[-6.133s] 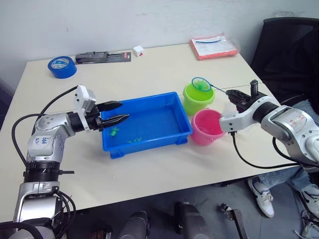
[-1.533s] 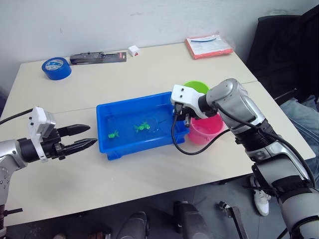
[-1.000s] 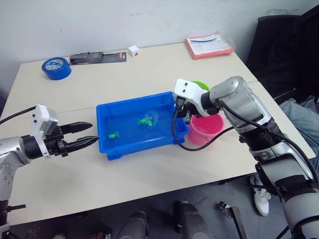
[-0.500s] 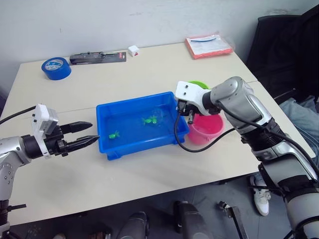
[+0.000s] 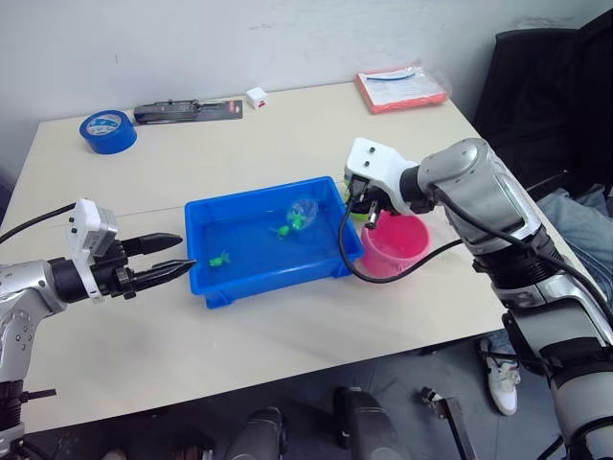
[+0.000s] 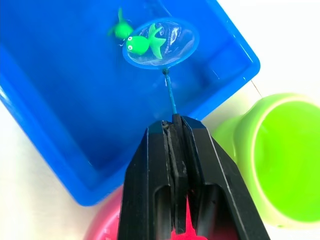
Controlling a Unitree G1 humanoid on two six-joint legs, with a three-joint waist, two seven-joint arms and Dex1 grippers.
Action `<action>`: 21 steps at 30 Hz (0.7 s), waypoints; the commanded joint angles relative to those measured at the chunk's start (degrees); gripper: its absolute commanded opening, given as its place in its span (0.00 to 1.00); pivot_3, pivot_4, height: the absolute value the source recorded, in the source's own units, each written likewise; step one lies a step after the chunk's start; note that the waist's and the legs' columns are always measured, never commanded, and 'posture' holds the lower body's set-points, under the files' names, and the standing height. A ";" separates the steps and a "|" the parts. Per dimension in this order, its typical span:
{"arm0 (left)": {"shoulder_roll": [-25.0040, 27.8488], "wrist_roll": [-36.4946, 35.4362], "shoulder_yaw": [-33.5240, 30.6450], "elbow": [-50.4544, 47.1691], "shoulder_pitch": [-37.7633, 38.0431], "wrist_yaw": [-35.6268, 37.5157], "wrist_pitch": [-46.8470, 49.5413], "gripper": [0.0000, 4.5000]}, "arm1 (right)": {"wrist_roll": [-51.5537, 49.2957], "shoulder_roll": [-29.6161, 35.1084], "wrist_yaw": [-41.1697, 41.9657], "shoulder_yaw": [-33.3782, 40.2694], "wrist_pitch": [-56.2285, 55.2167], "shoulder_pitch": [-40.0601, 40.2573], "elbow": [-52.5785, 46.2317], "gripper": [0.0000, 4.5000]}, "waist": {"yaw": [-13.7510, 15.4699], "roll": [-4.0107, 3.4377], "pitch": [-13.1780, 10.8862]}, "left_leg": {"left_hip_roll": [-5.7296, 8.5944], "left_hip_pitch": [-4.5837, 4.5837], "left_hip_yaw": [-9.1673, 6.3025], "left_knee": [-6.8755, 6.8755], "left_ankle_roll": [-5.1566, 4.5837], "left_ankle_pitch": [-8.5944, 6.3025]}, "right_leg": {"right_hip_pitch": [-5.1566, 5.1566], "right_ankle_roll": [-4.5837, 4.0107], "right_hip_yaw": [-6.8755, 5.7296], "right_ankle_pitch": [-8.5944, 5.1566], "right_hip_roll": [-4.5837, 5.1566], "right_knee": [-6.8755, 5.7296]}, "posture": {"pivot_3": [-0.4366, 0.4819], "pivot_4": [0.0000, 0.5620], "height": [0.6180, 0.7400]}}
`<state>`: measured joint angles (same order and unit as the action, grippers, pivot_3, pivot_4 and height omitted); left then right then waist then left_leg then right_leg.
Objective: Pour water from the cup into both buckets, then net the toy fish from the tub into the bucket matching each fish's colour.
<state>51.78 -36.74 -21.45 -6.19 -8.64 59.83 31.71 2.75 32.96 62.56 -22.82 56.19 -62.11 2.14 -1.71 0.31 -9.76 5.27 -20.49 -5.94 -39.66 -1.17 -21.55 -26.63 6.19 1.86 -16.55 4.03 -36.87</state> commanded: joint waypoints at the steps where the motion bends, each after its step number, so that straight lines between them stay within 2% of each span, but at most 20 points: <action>1: 0.04 -0.23 -0.15 -0.31 -1.17 0.84 -0.98 0.69 | -4.61 -0.30 0.30 3.78 5.93 -0.52 -3.70 0.17 | 0.02 0.00 0.00 | 0.00 0.00 0.00 0.00 0.00 0.00 | 0.00 0.00 0.01 0.00 0.00 0.00 | 0.48 0.27 1.00; 11: -1.16 -0.17 1.14 0.94 -4.79 0.96 -1.78 0.69 | -14.14 1.06 -2.02 9.82 12.91 2.42 -10.21 0.17 | 0.13 0.00 0.00 | 0.02 0.00 0.00 0.00 0.00 0.00 | 0.01 0.00 0.00 0.00 0.03 -0.01 | 0.48 0.27 1.00; 15: -3.54 -0.14 3.13 2.00 -9.63 0.49 -2.37 0.69 | -17.89 3.60 -4.10 16.83 15.05 4.15 -13.35 0.17 | 0.17 0.01 0.00 | 0.02 0.00 -0.01 0.00 0.00 0.00 | 0.01 0.00 -0.02 0.00 0.03 -0.01 | 0.48 0.27 1.00; 21: -6.17 1.66 7.21 7.05 -17.31 1.85 -4.69 0.69 | -18.96 8.67 -10.01 23.62 16.44 6.56 -14.91 0.17 | 0.40 0.02 0.01 | 0.07 -0.01 -0.02 -0.04 -0.02 0.01 | 0.03 0.01 -0.03 0.00 0.07 -0.01 | 0.48 0.27 1.00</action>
<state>45.52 -35.74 -14.45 0.01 -24.76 60.95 28.61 -15.85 40.15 54.11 -1.92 72.74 -55.51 -11.05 -1.31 0.33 -9.76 5.33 -20.49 -5.96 -39.70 -1.18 -21.55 -26.60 6.20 1.83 -16.54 4.10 -36.88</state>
